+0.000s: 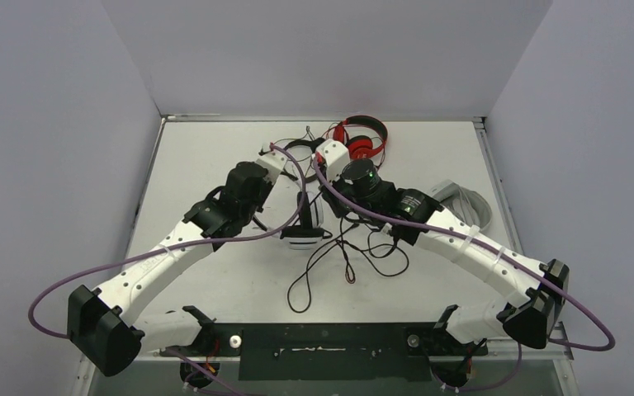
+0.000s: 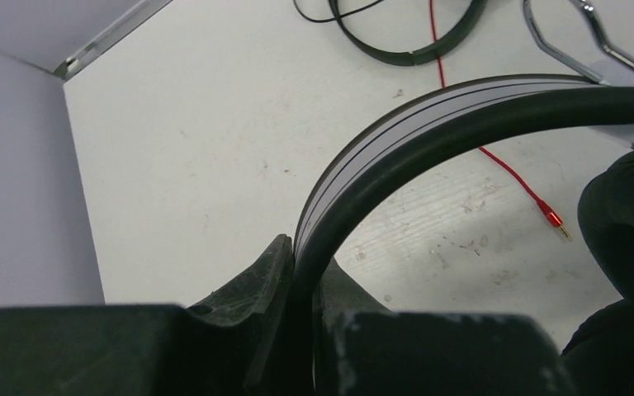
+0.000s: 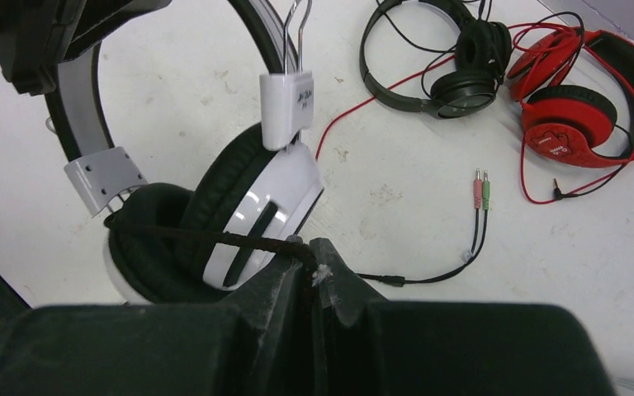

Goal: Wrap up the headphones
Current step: Wrap the headphones cable around the headphones.

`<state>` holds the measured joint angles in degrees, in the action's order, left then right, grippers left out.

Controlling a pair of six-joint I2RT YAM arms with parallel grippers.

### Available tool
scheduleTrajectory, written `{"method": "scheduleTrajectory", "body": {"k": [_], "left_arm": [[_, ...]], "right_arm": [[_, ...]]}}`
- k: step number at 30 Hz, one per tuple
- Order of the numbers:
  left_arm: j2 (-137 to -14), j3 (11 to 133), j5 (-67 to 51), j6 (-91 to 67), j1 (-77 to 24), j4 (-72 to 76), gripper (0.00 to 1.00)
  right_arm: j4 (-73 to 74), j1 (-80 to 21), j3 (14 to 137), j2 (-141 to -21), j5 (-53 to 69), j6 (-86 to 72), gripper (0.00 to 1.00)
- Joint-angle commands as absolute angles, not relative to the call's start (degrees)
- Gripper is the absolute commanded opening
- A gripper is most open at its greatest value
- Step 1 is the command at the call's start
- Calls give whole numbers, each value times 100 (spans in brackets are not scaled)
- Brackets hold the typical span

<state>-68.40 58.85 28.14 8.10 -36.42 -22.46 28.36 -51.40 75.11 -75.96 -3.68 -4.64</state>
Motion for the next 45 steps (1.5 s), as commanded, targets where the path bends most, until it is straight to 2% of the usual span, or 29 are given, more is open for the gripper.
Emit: {"method": "scheduleTrajectory", "body": {"k": [1, 7, 14, 23, 26, 31, 39, 42, 45], "left_arm": [[-6683, 6007, 1836, 1579, -3729, -2691, 0], [-6642, 5992, 1562, 1613, -3887, -2818, 0], [-6401, 5992, 954, 1335, -3892, -2696, 0], [-6272, 6311, 399, 491, -3870, -2643, 0], [-6173, 6350, 34, 268, -3866, -2523, 0], [-5980, 6366, -685, -236, -3841, -2221, 0], [-5846, 6628, -518, -652, -3831, -2258, 0], [-5763, 6666, -460, -564, -3832, -2283, 0], [-5739, 6704, -441, -492, -3832, -2415, 0]], "right_arm": [[2460, -4981, 7769, -7678, -862, -146, 4], [2279, -4853, 7665, -7733, -949, -114, 11], [2216, -4379, 7384, -7800, -756, -219, 11], [1237, -3802, 6117, -7174, 156, -646, 15], [956, -3727, 5790, -7103, 279, -805, 19], [485, -3552, 5388, -7004, 706, -994, 18], [-493, -3428, 4737, -6601, 1309, -1233, 20], [-708, -3419, 4656, -6599, 1606, -1261, 26], [-1019, -3419, 4455, -6459, 1795, -1270, 47]]}}
